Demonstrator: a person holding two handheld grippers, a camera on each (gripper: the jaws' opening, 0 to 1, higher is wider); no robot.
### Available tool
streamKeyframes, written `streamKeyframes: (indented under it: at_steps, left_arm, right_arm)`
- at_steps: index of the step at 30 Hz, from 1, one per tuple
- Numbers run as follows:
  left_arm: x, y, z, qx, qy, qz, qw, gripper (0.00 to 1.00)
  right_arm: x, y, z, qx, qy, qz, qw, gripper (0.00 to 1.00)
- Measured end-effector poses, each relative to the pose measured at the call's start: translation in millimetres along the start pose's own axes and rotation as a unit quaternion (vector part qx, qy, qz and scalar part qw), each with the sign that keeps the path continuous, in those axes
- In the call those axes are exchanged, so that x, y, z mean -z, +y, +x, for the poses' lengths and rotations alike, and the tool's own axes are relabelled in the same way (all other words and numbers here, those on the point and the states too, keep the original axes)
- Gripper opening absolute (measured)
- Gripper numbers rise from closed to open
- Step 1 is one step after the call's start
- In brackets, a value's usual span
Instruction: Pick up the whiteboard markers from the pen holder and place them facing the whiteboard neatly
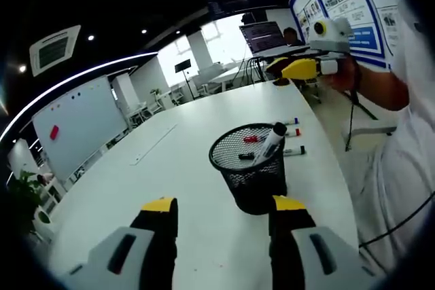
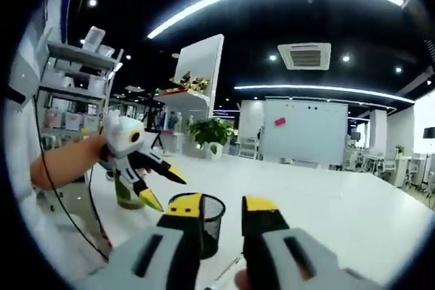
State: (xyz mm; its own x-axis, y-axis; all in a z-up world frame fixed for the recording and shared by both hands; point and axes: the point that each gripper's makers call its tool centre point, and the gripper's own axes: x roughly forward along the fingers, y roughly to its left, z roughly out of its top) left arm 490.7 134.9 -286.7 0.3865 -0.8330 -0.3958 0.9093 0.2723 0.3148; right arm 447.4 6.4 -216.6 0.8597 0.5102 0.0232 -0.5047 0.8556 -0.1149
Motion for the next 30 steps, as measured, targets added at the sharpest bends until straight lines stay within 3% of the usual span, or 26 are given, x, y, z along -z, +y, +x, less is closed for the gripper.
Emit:
streamKeyframes:
  at_steps: [12,30]
  left_arm:
    - [-0.2,-0.8,0,0.0,0.0,0.0,1.0,0.55]
    - [0.7,1.7,0,0.0,0.0,0.0,1.0,0.55]
  right_arm:
    - [-12.9,22,9,-0.046,0.008,-0.005,0.9989,0.25]
    - [-27.2,34,16,-0.061,-0.003,-0.009,0.9981,0.26]
